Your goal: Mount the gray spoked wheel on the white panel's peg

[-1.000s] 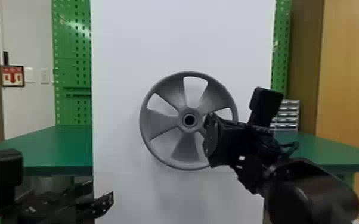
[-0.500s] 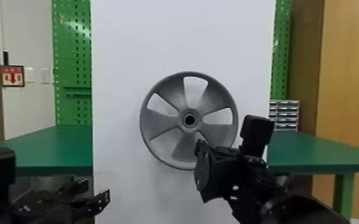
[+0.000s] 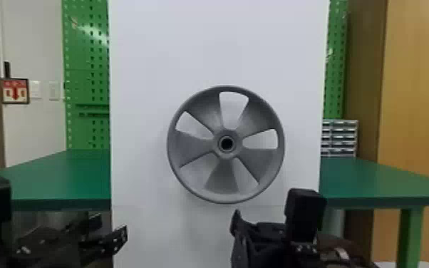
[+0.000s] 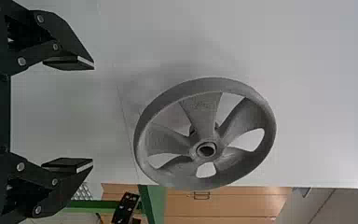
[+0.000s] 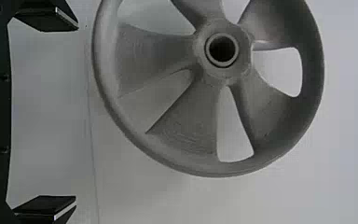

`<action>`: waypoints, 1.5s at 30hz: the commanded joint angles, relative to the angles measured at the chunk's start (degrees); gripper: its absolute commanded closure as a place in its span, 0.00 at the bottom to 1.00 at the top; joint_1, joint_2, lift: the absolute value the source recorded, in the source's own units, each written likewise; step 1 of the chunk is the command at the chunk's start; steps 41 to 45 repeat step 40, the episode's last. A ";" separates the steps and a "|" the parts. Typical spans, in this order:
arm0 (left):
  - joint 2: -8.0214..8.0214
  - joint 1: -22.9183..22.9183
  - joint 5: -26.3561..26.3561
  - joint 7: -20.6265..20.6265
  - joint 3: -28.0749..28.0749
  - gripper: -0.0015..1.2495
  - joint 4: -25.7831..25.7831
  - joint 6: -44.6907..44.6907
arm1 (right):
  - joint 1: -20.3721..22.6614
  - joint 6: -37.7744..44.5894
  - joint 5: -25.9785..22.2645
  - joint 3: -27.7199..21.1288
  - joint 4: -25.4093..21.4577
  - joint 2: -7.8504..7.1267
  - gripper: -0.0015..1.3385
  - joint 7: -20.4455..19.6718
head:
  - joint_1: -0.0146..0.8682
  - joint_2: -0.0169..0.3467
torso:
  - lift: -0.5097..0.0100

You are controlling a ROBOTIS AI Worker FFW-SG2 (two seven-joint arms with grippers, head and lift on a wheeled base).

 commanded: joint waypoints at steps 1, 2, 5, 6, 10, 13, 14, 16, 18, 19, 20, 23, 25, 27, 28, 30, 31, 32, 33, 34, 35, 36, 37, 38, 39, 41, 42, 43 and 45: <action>-0.25 0.29 -0.08 0.00 0.49 0.41 -0.19 -0.13 | 4.62 -3.10 1.54 -1.41 0.31 -0.73 0.00 1.64 | 0.12 0.03 | 0.06; -0.33 0.29 -0.08 0.00 0.49 0.41 -0.19 -0.13 | 5.50 -3.81 1.72 -1.68 0.49 -0.82 0.00 1.99 | 0.12 0.03 | 0.06; -0.60 0.47 -0.17 -0.18 0.75 0.41 -0.28 -0.30 | 8.32 -4.77 1.80 -3.26 1.28 -0.82 0.00 3.48 | 0.12 0.03 | 0.06; -0.69 0.56 -0.26 -0.27 0.93 0.41 -0.28 -0.30 | 9.37 -5.57 1.72 -3.61 1.81 -0.91 0.00 3.83 | 0.12 0.03 | 0.06; -0.95 0.64 -0.43 -0.36 1.11 0.41 -0.28 -0.48 | 12.01 -8.03 2.42 -4.66 3.65 -1.00 0.00 6.12 | 0.12 0.03 | 0.06; -1.12 0.73 -0.70 -0.71 1.28 0.41 -0.28 -0.48 | 13.77 -9.52 3.91 -5.72 5.15 -0.82 0.00 8.49 | 0.12 0.03 | 0.06; -1.12 0.73 -0.78 -0.88 1.37 0.41 -0.28 -0.57 | 14.20 -10.22 4.26 -5.98 5.67 -0.73 0.00 9.19 | 0.12 0.03 | 0.06; -1.30 0.82 -0.78 -1.06 1.72 0.41 -0.28 -0.66 | 15.35 -12.24 5.49 -6.51 6.99 -0.64 0.00 10.78 | 0.12 0.03 | 0.06; -1.39 1.00 -0.78 -1.06 1.90 0.41 -0.36 -0.74 | 16.58 -13.65 7.43 -7.12 7.78 -0.38 0.00 11.48 | 0.12 0.03 | 0.06; -1.39 1.00 -0.78 -1.15 2.07 0.41 -0.36 -0.83 | 17.11 -13.83 7.69 -7.56 8.13 -0.29 0.00 12.01 | 0.12 0.03 | 0.06; -1.39 1.00 -0.78 -1.15 2.07 0.41 -0.36 -0.83 | 17.54 -14.18 7.78 -8.09 8.57 -0.12 0.00 12.53 | 0.12 0.03 | 0.06; -1.48 1.08 -0.78 -1.15 2.34 0.41 -0.36 -0.83 | 19.21 -17.25 8.22 -9.85 11.30 0.50 0.00 15.61 | 0.12 0.03 | 0.06; -1.48 1.17 -0.96 -1.15 2.42 0.41 -0.36 -0.92 | 20.09 -19.10 8.92 -10.90 12.97 1.29 0.00 17.72 | 0.12 0.03 | 0.06; -1.65 1.17 -0.96 -1.15 2.51 0.41 -0.36 -0.92 | 20.97 -21.39 10.77 -11.96 14.37 1.82 0.00 19.39 | 0.12 0.03 | 0.06; -1.74 1.17 -1.05 -1.15 2.60 0.41 -0.36 -0.92 | 21.24 -22.26 10.94 -12.22 15.08 1.99 0.00 19.92 | 0.12 0.03 | 0.06; -1.83 1.17 -1.05 -1.23 2.51 0.41 -0.36 -1.01 | 21.76 -24.46 11.03 -12.84 16.48 2.43 0.00 20.88 | 0.12 0.03 | 0.06; -1.83 1.17 -1.05 -1.23 2.51 0.41 -0.36 -1.01 | 21.94 -24.90 12.00 -13.36 17.19 2.61 0.00 21.59 | 0.12 0.03 | 0.06; -1.83 1.17 -1.14 -1.23 2.51 0.41 -0.36 -1.01 | 22.03 -25.25 12.70 -13.63 17.63 2.78 0.00 21.85 | 0.12 0.03 | 0.06; -1.92 1.08 -1.22 -1.23 2.51 0.41 -0.36 -1.01 | 22.29 -25.69 13.23 -13.80 18.24 2.87 0.00 22.03 | 0.12 0.03 | 0.06; -1.92 1.17 -1.31 -1.23 2.60 0.41 -0.28 -1.01 | 22.38 -26.31 13.76 -13.89 18.94 2.87 0.00 22.11 | 0.12 0.03 | 0.06; -1.92 1.17 -1.31 -1.23 2.60 0.41 -0.28 -1.01 | 22.55 -27.45 14.46 -13.89 19.74 2.96 0.00 22.20 | 0.12 0.03 | 0.06; -1.92 1.17 -1.31 -1.32 2.60 0.41 -0.36 -1.01 | 22.64 -29.03 14.64 -14.07 21.05 3.05 0.00 22.82 | 0.12 0.03 | 0.06; -1.92 1.17 -1.31 -1.32 2.60 0.41 -0.36 -1.01 | 22.82 -29.91 14.11 -14.24 21.93 3.05 0.00 23.26 | 0.12 0.03 | 0.06; -1.92 1.17 -1.31 -1.32 2.60 0.41 -0.28 -1.01 | 22.91 -31.14 14.11 -14.42 22.81 3.13 0.00 23.70 | 0.12 0.03 | 0.06; -1.92 1.26 -1.31 -1.32 2.60 0.41 -0.28 -1.01 | 23.08 -31.76 14.11 -14.68 23.51 3.31 0.00 24.14 | 0.12 0.03 | 0.06; -1.92 1.26 -1.31 -1.32 2.69 0.41 -0.28 -1.01 | 23.17 -31.76 14.11 -14.95 23.69 3.49 0.00 24.22 | 0.12 0.03 | 0.06; -1.92 1.26 -1.31 -1.32 2.69 0.41 -0.28 -1.01 | 23.17 -31.76 14.11 -14.95 23.69 3.49 0.00 24.22 | 0.12 0.03 | 0.06; -1.92 1.26 -1.31 -1.32 2.69 0.41 -0.28 -1.01 | 23.17 -31.76 14.11 -14.95 23.69 3.49 0.00 24.22 | 0.12 0.03 | 0.06; -1.92 1.26 -1.31 -1.32 2.69 0.41 -0.28 -1.01 | 23.17 -31.76 14.11 -14.95 23.69 3.49 0.00 24.22 | 0.12 0.03 | 0.06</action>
